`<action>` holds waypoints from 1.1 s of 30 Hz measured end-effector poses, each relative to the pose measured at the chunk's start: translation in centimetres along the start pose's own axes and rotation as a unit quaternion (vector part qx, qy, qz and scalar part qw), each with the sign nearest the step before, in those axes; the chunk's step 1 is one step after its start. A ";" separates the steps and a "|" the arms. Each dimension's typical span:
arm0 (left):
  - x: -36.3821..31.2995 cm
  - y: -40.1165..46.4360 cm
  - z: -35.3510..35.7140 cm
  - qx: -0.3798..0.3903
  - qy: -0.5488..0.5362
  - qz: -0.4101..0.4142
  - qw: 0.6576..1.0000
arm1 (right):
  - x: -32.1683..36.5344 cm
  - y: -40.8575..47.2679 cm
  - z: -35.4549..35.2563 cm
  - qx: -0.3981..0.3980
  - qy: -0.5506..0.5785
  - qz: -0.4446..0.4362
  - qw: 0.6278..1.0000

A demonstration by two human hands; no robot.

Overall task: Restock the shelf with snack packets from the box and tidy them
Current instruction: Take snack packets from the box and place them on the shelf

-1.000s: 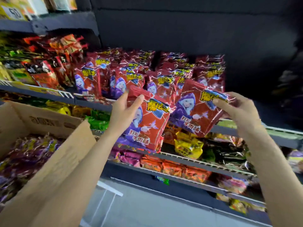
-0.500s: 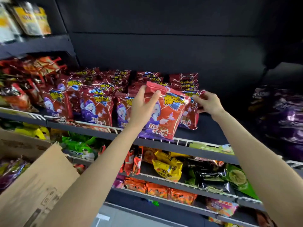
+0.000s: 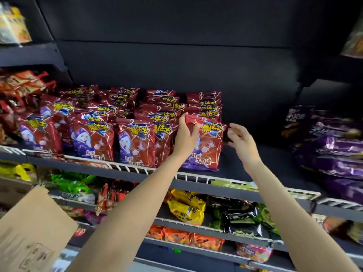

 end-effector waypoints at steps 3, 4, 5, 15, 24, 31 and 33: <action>0.2 -0.1 0.8 0.038 0.170 0.012 0.985 | 1.5 -1.8 1.0 0.001 -0.216 -0.117 0.969; 0.4 -0.2 1.1 0.055 0.216 0.008 0.975 | 1.8 -2.4 1.6 0.002 -0.266 -0.149 0.952; 0.8 -0.3 1.3 0.073 0.246 -0.002 0.966 | 2.1 -3.0 2.1 -0.002 -0.298 -0.180 0.937; -2.7 -9.3 -6.8 0.143 0.274 0.107 0.945 | 8.8 -12.1 8.2 -0.012 -0.362 -0.433 0.826; 2.9 -19.2 -31.7 -0.055 0.449 0.249 0.856 | 8.7 -22.3 27.4 0.318 -0.366 -0.402 0.777; 17.6 -23.8 -51.4 0.028 0.506 0.071 0.859 | 9.7 -30.9 45.9 0.469 -0.256 -0.419 0.734; 23.0 -25.4 -56.2 0.071 0.512 -0.024 0.856 | 9.6 -33.2 51.4 0.495 -0.252 -0.434 0.709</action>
Point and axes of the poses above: each hand's wrist, its own y-axis towards the middle knuckle, its own z-axis out of the palm, x = y × z, the point moved 9 cm from there along y, towards the middle knuckle, and after that the axes turned 2 degrees about -x, right-handed, at the moved point
